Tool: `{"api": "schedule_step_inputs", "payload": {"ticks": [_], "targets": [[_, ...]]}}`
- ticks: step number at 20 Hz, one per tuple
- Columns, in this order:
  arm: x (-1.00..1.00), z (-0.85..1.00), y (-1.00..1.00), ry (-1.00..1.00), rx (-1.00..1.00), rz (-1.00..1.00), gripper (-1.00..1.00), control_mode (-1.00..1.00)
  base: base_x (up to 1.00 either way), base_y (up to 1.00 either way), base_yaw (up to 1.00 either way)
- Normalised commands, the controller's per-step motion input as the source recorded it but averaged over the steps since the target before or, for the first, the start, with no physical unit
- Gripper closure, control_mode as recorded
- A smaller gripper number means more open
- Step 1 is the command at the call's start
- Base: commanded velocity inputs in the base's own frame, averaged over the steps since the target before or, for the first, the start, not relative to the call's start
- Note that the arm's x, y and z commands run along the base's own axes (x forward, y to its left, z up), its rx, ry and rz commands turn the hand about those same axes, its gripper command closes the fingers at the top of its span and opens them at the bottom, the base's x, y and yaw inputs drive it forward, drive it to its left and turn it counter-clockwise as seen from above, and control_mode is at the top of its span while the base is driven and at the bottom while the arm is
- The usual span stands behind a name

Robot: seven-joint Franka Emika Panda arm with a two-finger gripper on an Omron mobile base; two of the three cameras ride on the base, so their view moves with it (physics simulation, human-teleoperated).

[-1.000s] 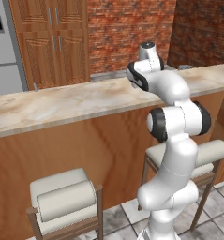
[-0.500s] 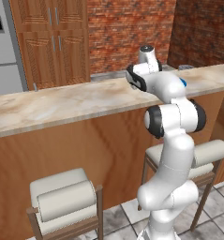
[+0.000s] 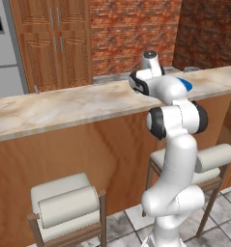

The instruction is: Take the fork and place it on the left side of the plate. Then take the spoon and place it on the right side of the plate. Make sure they're directly next to the plate.

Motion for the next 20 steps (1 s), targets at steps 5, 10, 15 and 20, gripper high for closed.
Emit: {"api": "schedule_step_inputs", "payload": {"ticks": [5, 10, 15, 20], "targets": [[0.37, -0.12, -0.03, -0.03, -0.01, 0.02, 1.00, -1.00, 0.00, 0.00, 0.00], [0.39, -0.14, -0.06, -0.02, -0.05, 0.06, 1.00, -1.00, 0.00, 0.00, 0.00], [0.39, -0.06, -0.07, 0.00, -0.08, 0.10, 1.00, -1.00, 0.00, 0.00, 0.00], [0.37, 0.00, -0.11, 0.00, -0.06, 0.11, 1.00, -1.00, 0.00, 0.00, 0.00]]}}
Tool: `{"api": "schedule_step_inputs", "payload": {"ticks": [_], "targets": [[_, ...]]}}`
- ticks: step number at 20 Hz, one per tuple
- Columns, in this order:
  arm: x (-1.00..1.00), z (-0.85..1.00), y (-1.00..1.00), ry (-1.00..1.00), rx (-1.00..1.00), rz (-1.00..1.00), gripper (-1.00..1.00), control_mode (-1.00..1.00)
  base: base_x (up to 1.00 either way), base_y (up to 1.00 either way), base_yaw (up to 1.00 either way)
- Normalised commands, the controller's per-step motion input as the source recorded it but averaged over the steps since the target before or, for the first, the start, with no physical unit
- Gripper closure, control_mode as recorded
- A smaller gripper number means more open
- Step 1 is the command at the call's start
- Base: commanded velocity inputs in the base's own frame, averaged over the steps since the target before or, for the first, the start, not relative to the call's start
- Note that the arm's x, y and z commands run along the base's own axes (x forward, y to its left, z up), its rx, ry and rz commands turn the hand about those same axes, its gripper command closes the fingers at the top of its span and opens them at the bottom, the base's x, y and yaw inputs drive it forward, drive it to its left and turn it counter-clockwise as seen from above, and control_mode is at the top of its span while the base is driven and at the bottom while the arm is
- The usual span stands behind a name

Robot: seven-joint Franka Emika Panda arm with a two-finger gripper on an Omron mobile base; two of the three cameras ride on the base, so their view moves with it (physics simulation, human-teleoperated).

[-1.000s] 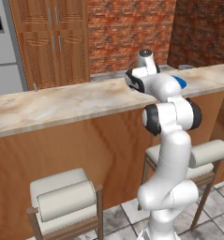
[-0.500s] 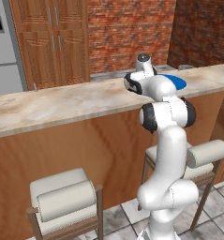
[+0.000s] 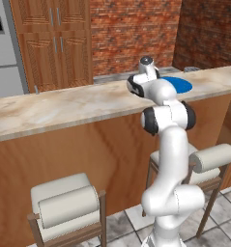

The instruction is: Take the fork and place it on the left side of the plate. Then take the spoon and place it on the right side of the plate. Make sure they're directly next to the plate.

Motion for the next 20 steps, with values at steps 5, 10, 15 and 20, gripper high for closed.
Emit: {"api": "schedule_step_inputs", "payload": {"ticks": [5, 10, 15, 20], "targets": [[0.29, 0.00, -0.20, 0.00, -0.02, 0.09, 1.00, -1.00, 0.00, 0.00, 0.00], [0.03, 0.00, -0.04, -0.02, -0.03, 0.04, -1.00, -1.00, 0.00, 0.00, 0.00], [-0.80, 0.00, 0.00, -0.12, 0.00, 0.00, -1.00, -1.00, 0.00, 0.00, 0.00], [-1.00, 0.00, 0.08, -0.17, 0.00, -0.04, -1.00, -1.00, 0.00, 0.00, 0.00]]}}
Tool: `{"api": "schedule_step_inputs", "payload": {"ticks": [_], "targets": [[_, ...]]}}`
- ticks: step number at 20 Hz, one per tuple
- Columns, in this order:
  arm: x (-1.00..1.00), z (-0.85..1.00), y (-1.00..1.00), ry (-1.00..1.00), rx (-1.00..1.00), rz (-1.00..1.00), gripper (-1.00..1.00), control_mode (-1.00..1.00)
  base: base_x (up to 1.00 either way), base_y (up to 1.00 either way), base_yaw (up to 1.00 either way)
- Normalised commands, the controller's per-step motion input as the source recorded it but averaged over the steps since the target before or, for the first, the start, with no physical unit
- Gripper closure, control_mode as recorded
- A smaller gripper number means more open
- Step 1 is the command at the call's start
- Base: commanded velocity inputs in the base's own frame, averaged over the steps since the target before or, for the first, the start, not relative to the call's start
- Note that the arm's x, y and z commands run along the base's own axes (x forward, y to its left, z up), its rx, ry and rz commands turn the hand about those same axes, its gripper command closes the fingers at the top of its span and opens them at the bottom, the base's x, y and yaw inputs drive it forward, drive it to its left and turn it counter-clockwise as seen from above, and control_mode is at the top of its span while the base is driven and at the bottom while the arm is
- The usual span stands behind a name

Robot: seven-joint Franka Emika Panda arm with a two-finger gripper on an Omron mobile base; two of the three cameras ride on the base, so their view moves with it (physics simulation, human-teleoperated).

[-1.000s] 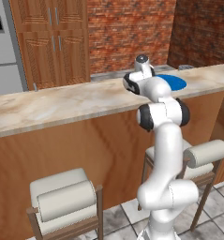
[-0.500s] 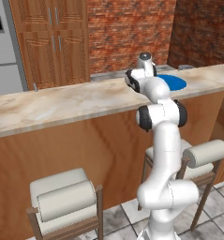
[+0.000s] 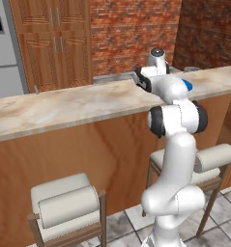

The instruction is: Take the fork and place it on the left side of the plate. Then take the spoon and place it on the right side of the plate. Make sure they're directly next to the plate.

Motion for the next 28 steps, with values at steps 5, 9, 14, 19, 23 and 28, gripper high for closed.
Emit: {"api": "schedule_step_inputs", "payload": {"ticks": [5, 9, 14, 19, 23, 28], "targets": [[-1.00, 0.00, 0.35, -0.17, 0.00, -0.04, -1.00, -1.00, 0.00, 0.00, 0.00], [-0.63, 0.00, 0.67, -0.19, 0.00, -0.01, -1.00, -1.00, 0.00, 0.00, 0.00], [-0.28, 0.72, 0.49, -0.37, 0.04, -0.01, -1.00, -1.00, 0.00, 0.00, 0.00], [-0.98, 1.00, 0.41, -0.16, 0.06, 0.00, -1.00, -1.00, 0.00, 0.00, 0.00], [-1.00, 1.00, 0.36, 0.04, 0.01, 0.00, -1.00, -1.00, 0.00, 0.00, 0.00], [-1.00, 0.91, 0.26, 0.28, 0.00, 0.01, -1.00, -1.00, 0.00, 0.00, 0.00]]}}
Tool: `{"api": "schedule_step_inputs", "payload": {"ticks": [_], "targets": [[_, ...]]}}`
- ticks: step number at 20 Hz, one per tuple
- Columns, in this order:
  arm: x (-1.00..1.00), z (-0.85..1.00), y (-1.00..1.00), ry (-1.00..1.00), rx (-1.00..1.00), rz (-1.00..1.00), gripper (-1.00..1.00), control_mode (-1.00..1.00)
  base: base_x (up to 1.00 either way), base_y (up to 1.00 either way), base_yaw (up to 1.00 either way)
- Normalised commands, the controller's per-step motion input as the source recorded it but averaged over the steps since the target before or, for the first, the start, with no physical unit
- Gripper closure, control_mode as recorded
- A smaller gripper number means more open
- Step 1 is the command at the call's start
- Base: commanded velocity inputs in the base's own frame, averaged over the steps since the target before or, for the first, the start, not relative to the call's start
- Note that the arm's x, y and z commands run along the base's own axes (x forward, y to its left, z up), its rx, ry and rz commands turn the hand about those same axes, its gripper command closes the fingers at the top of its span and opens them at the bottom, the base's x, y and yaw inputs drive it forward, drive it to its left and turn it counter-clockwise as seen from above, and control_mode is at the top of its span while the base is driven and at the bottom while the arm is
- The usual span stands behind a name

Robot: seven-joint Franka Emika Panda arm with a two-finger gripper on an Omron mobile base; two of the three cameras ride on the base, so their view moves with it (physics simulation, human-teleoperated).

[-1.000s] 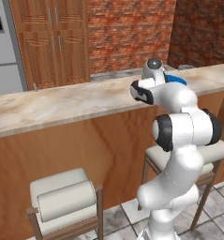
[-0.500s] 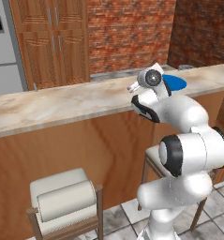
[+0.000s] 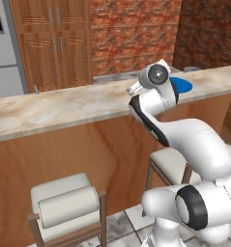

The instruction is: Take the fork and place it on the left side of the plate. Then take the spoon and place it on the right side of the plate. Make sure they're directly next to the plate.

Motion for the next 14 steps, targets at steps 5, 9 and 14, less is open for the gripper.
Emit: {"api": "schedule_step_inputs", "payload": {"ticks": [5, 9, 14], "targets": [[-1.00, 0.56, 0.04, 0.54, 0.00, 0.00, -1.00, -1.00, 0.00, 0.00, 0.00], [-1.00, 0.01, 0.00, 0.67, -0.02, 0.00, -1.00, -1.00, 0.00, 0.00, 0.00], [-1.00, -0.62, 0.00, 0.41, 0.00, -0.08, -1.00, -1.00, 0.00, 0.00, 0.00]]}}
